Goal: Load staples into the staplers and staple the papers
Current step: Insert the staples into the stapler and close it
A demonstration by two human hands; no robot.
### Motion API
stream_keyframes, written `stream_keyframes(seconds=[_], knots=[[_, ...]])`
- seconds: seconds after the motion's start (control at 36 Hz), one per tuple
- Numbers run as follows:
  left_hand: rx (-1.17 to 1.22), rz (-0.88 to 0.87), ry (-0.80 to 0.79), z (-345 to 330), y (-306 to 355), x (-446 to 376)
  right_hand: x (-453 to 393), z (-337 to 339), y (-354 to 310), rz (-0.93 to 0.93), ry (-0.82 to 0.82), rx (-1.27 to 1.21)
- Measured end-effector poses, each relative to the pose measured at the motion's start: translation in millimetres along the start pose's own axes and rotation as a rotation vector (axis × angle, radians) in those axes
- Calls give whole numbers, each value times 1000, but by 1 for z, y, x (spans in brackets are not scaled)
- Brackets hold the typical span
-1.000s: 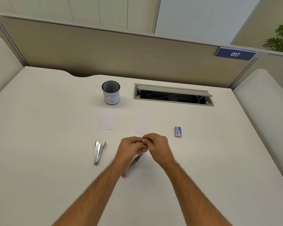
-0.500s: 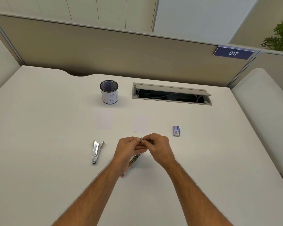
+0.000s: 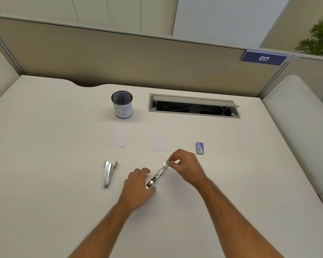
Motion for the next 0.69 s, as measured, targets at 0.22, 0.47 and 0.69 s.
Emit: stream_keyframes(seconds=[0.22, 0.47, 0.69], knots=[[-172, -103, 133, -19, 2, -9, 3, -7, 3, -33, -44, 9], [-216, -207, 215, -16, -12, -19, 9, -16, -1, 27, -132, 90], [-216, -280, 221, -12, -18, -27, 11, -26, -8, 120, -248, 234]])
Point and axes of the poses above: each hand's wrist, its own x-axis away from the middle knuckle, its own z-axis out of the back of the hand, y = z × x, the point moved 1 cm from there along -x, towards the middle knuckle, and after that the axes turned 6 degrees about y, right-handed, at the moved point
